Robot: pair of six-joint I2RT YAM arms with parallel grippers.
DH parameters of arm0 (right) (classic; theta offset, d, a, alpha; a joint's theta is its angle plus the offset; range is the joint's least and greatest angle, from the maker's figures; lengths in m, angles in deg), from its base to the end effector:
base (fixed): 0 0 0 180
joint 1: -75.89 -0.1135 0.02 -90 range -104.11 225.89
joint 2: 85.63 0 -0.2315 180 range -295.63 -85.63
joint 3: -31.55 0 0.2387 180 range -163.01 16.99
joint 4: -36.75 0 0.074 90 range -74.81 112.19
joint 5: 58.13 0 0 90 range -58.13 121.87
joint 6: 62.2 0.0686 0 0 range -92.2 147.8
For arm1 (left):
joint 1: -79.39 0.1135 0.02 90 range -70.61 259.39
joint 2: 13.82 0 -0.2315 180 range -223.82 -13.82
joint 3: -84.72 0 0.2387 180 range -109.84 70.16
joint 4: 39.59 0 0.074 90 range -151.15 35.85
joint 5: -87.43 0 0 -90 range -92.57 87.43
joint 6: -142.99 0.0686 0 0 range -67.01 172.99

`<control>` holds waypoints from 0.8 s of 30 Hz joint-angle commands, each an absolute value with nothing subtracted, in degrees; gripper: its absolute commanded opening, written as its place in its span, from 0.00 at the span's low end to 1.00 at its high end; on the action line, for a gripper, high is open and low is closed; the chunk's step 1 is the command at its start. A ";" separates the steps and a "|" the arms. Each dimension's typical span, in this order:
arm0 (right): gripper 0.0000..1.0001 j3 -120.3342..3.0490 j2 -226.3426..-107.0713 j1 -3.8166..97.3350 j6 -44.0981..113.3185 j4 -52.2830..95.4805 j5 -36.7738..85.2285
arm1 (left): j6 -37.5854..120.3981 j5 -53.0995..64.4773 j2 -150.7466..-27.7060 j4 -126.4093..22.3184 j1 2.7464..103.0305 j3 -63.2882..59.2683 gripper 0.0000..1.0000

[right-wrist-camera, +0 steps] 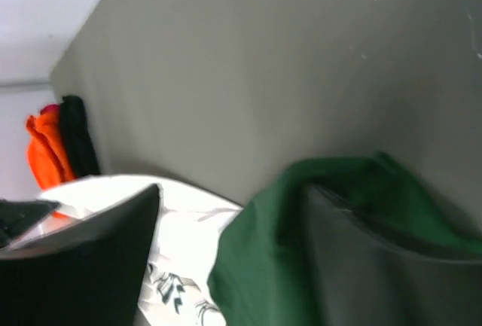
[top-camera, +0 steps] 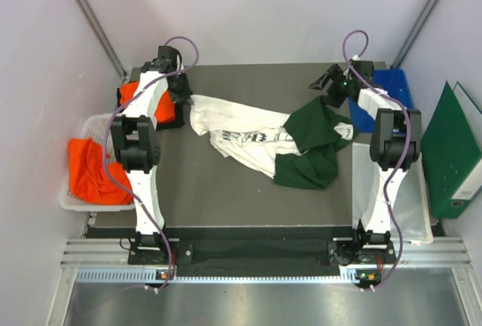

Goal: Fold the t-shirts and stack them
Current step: Flatten out the tshirt

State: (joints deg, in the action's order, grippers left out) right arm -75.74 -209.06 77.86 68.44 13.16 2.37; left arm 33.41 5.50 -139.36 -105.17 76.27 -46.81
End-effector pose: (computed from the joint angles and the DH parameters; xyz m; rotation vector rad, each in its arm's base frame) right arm 0.4805 0.0173 0.1549 0.5737 2.2567 0.9331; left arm 0.4626 -0.0349 0.2044 -0.3266 2.6103 -0.3226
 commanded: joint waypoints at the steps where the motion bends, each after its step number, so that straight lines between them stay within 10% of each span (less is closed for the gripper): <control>1: 0.99 -74.78 -201.31 77.20 66.56 20.79 2.93 | 33.91 5.43 -139.50 -103.89 75.70 -46.91 0.00; 24: 1.00 -34.97 -171.42 83.44 78.40 15.24 -1.97 | 34.88 6.13 -140.74 -103.81 74.99 -46.73 0.00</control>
